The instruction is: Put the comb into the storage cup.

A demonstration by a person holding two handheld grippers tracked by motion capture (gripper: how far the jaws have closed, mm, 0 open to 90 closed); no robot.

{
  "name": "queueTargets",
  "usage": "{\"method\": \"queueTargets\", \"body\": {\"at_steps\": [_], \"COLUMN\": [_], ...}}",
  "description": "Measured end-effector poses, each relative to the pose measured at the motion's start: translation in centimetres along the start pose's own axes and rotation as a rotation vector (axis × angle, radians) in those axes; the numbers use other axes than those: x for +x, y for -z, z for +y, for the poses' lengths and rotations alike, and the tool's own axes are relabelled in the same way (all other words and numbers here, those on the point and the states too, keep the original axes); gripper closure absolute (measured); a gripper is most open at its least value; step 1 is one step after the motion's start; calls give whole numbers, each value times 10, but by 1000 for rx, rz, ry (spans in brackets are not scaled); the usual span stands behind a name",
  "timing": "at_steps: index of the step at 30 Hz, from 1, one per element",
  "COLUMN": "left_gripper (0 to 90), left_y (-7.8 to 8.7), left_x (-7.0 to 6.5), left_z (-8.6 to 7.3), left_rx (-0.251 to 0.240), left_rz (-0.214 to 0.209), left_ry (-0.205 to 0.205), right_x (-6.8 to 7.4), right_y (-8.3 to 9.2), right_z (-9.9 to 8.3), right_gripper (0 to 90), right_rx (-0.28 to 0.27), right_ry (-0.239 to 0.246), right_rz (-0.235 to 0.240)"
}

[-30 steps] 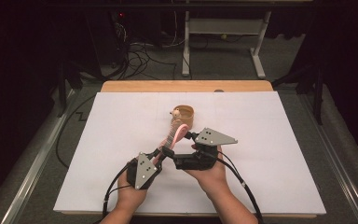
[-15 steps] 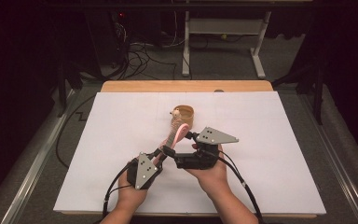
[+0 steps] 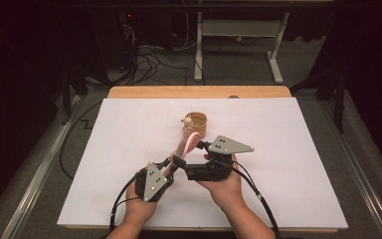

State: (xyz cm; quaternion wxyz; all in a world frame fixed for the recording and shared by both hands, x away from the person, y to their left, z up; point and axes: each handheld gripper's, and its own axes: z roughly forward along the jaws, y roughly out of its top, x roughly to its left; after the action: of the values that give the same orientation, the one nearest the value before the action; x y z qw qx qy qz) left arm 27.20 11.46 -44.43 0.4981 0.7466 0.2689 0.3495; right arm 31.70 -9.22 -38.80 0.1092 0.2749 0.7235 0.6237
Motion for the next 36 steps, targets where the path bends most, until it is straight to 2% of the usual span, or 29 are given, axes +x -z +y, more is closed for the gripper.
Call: {"method": "queueTargets", "body": {"at_steps": [16, 25, 33, 36], "left_gripper": [658, 533, 421, 363], "left_y": [-1, -3, -3, -1], "left_x": [2, 6, 10, 13], "left_z": [-1, -3, -4, -4], "left_rx": [3, 14, 16, 36], "left_rz": [-25, -48, -71, -88], "left_ry": [20, 68, 94, 102], "right_x": [1, -1, -5, -5], "right_y": [0, 3, 5, 6], "right_z": [1, 2, 2, 3], "right_gripper": [203, 203, 203, 203], "right_rx": [0, 1, 3, 5], "right_ry": [-3, -3, -6, -7], "right_rz": [1, -10, -21, -22]}}
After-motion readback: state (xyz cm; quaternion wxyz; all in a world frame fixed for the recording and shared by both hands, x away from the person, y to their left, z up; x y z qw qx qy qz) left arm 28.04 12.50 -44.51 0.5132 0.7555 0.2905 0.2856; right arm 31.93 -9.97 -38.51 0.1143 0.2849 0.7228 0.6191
